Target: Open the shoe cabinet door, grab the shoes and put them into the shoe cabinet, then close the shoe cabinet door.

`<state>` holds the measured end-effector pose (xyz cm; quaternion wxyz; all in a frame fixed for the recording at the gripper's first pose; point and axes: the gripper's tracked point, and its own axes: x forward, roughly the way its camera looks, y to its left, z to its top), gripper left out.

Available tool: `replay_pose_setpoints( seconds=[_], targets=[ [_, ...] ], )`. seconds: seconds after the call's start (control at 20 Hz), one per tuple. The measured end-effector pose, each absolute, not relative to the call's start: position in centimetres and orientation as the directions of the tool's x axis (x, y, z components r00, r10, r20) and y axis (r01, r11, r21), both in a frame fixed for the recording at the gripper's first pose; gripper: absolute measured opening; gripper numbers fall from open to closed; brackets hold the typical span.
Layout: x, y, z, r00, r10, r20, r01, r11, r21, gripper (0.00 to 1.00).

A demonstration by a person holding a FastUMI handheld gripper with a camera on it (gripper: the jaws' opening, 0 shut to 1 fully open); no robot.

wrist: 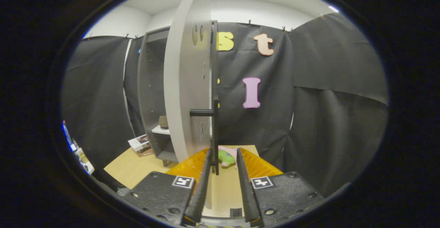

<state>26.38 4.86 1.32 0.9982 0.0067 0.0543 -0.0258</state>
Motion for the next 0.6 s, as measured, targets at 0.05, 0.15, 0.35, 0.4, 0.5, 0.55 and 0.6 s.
replay_pose_setpoints(
  seconds=[0.05, 0.15, 0.35, 0.4, 0.5, 0.55, 0.6],
  targets=[
    [26.4, 4.3, 1.5, 0.993, -0.078, -0.092, 0.078, 0.997, -0.002, 0.53],
    [26.1, 3.5, 2.1, 0.991, -0.118, -0.061, 0.116, 0.993, -0.023, 0.72],
    [25.8, 3.9, 3.3, 0.993, -0.116, 0.017, 0.116, 0.993, -0.028, 0.96],
    [25.8, 4.1, 3.4, 0.992, -0.120, 0.028, 0.121, 0.992, -0.030, 0.98],
    [25.3, 4.3, 3.1, 0.991, -0.128, 0.038, 0.129, 0.991, -0.038, 1.00],
    [25.2, 4.6, 2.8, 0.991, -0.127, 0.036, 0.128, 0.991, -0.038, 1.00],
    [25.2, 5.1, 2.3, 0.992, -0.125, 0.028, 0.126, 0.991, -0.041, 1.00]
  ],
)
